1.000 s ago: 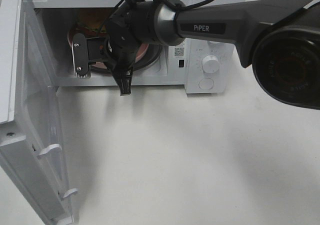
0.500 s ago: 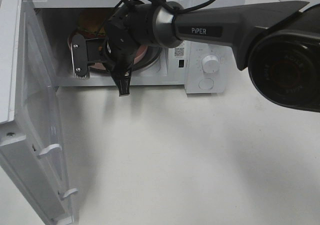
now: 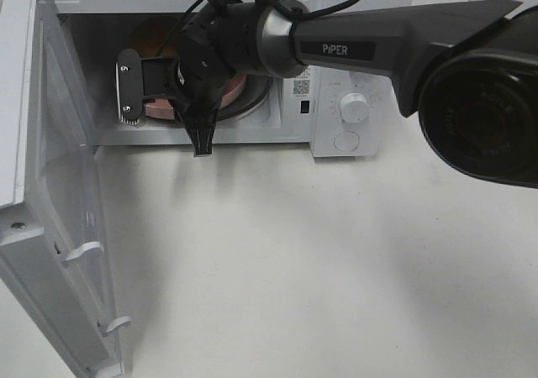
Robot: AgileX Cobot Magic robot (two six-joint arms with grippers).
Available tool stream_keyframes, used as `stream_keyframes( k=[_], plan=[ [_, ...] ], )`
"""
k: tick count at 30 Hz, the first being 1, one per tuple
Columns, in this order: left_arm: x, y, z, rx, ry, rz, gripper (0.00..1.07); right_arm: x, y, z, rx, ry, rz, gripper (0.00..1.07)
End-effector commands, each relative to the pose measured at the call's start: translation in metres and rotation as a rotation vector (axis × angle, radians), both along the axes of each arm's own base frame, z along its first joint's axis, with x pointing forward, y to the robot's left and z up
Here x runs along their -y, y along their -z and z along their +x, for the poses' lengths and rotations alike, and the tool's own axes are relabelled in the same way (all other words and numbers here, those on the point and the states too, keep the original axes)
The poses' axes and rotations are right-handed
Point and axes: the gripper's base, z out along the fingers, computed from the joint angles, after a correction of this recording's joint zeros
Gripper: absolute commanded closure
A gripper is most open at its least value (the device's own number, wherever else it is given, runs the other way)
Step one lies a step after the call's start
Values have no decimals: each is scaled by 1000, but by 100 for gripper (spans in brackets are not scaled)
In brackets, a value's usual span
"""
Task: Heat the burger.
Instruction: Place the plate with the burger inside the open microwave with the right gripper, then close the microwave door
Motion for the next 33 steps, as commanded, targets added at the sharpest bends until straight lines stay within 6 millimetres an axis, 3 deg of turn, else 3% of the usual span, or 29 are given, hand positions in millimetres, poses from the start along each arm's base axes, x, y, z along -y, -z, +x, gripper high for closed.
stream_keyframes(
  k=[1,9,12,13,14,16,21,33],
  plan=[
    [0,-1,-2,27,-1,-6,7,2,-9,3,9,24,24,73],
    [0,-1,-2,27,-1,-6,7,5,-8,-1,-22,40,1,66],
    [0,-1,-2,27,-1,-5,7,6,-11,-5,-11,24,19,57],
    [0,-1,-2,27,-1,-6,7,7,-14,-7,1,11,33,50],
    [0,-1,-2,27,-1,-6,7,7,-14,-7,1,11,33,50],
    [0,-1,-2,27,-1,-6,7,9,-17,-11,16,-8,56,36],
    [0,-1,-2,27,-1,-6,7,12,-23,-21,59,-62,118,25],
    [0,-1,-2,27,-1,-6,7,37,-37,-54,58,-100,147,28]
  ],
)
